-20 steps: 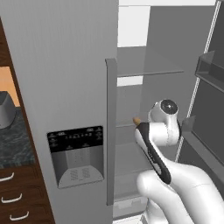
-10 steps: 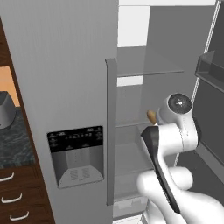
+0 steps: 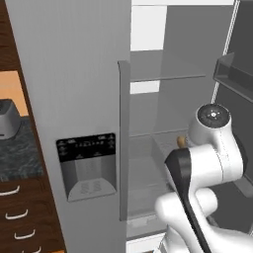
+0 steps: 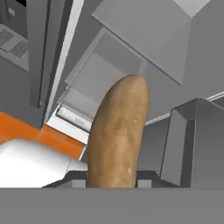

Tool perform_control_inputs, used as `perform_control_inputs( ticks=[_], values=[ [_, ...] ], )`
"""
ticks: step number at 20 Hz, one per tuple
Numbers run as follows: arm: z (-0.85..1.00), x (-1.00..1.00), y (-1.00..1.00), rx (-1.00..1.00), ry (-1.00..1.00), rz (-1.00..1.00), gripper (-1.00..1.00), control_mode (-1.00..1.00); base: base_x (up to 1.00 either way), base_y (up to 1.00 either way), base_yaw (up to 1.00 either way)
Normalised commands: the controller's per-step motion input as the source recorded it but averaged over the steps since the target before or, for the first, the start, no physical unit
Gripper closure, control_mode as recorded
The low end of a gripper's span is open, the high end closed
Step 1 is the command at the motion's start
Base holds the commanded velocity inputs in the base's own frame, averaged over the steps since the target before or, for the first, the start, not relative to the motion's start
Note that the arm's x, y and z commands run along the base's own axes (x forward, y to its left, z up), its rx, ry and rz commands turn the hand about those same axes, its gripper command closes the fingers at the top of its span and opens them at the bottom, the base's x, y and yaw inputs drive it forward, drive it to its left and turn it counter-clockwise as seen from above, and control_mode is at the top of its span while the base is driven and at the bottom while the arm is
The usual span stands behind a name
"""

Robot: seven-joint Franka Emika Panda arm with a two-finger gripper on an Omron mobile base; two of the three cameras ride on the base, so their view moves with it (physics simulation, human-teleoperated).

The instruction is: Place one sweet potato and one chicken drumstick in each tupperware on the nearby counter, to pack two identical lunches.

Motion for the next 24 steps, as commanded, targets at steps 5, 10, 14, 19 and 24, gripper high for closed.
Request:
perform_control_inputs(
  ticks=[5,10,14,19,24],
  values=[
    [0.0,0.0,0.0,0.0,0.0,0.0,1.0,1.0,-0.53,0.95,0.04],
    [0.0,0.0,0.0,0.0,0.0,0.0,1.0,1.0,0.22,1.0,0.02],
    [0.0,0.0,0.0,0.0,0.0,0.0,1.0,1.0,0.28,1.0,0.0],
    [0.0,0.0,0.0,0.0,0.0,0.0,1.0,1.0,0.28,1.0,0.17],
    [0.0,0.0,0.0,0.0,0.0,0.0,1.0,1.0,0.35,1.0,0.22]
  ],
)
